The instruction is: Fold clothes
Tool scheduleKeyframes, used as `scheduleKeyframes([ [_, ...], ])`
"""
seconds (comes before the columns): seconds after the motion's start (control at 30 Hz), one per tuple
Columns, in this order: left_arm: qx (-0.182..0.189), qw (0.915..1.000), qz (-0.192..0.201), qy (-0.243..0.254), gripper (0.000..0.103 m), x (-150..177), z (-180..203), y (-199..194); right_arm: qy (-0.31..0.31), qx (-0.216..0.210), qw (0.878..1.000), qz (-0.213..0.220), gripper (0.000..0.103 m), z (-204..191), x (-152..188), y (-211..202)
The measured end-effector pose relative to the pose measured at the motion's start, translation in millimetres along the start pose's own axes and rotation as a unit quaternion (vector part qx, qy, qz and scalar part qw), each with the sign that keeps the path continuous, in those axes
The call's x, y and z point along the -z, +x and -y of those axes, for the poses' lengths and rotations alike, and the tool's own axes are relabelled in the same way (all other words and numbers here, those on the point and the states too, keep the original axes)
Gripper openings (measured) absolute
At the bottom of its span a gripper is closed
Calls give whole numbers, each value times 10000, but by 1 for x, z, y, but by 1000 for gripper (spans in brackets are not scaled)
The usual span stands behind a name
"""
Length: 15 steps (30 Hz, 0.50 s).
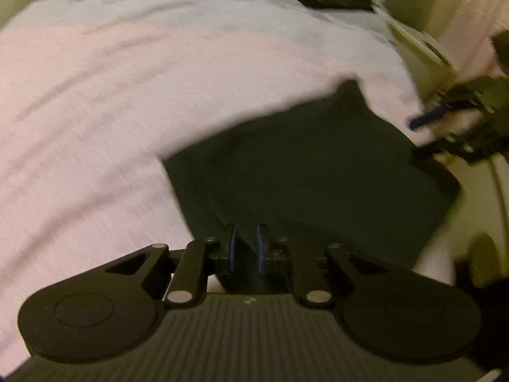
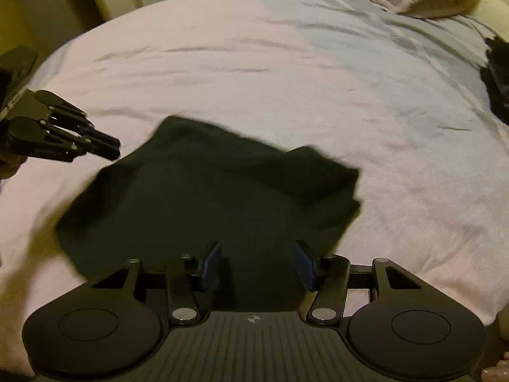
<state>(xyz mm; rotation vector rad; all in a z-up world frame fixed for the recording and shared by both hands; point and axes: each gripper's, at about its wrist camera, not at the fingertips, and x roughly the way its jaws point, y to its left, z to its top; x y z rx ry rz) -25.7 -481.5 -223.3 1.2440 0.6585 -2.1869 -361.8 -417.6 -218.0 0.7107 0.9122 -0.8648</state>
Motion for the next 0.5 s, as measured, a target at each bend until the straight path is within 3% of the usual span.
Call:
scheduleKeyframes([
  [0.1,-316,9982,-410,305,12,32,16,22,-55,-59,9998,-190,54,-13,28,2],
  [0.23,-403,9984,-383,-92,15,45,9,23,272,21,9990,-341,54,-5,60,10],
  [0.33,-540,9977,-385,-110,16,46,13,12,270,163,9987,-409,54,-4,65,-2],
  [0.47,-838,9965,-16,20,10,36,31,-15,-142,227,9996,5,54,-26,57,-24],
  [0.5,-819,9966,-84,65,10,38,35,-10,-247,183,9994,140,54,-33,55,-27],
])
